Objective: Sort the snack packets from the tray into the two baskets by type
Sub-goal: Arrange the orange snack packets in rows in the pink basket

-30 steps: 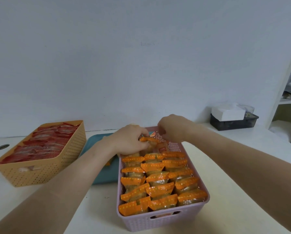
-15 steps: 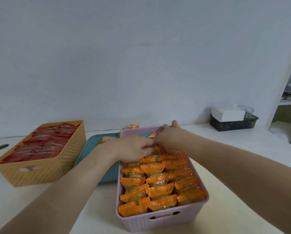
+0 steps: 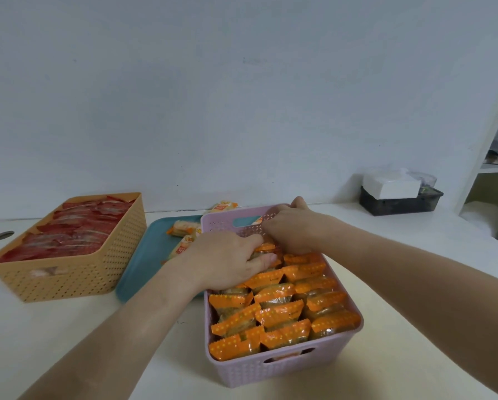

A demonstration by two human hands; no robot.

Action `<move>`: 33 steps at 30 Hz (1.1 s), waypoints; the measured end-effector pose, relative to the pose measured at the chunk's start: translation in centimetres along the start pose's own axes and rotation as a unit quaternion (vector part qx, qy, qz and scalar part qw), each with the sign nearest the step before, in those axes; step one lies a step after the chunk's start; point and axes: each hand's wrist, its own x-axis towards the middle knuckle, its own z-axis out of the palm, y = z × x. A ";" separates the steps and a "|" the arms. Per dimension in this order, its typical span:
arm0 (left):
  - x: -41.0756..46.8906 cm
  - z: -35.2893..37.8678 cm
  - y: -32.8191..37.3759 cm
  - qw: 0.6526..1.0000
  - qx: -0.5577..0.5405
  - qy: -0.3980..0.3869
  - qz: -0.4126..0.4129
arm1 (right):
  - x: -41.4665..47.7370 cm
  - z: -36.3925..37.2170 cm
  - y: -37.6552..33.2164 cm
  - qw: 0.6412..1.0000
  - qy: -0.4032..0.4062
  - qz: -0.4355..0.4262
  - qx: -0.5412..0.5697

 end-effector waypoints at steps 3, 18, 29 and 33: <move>0.0 0.1 0.0 1.000 -0.002 0.003 -0.007 | -0.3 -0.7 0.3 0.994 0.035 0.023 0.099; -1.0 -1.1 0.2 0.999 -0.042 0.010 -0.030 | -7.6 -0.4 -0.8 0.948 0.071 0.070 0.301; -3.9 -0.1 3.1 0.998 0.026 -0.030 -0.043 | -9.0 1.4 -4.0 0.951 0.152 0.167 0.213; -4.5 -0.2 3.2 0.997 -0.041 0.054 -0.032 | -9.3 1.6 -3.8 0.941 0.127 0.172 0.264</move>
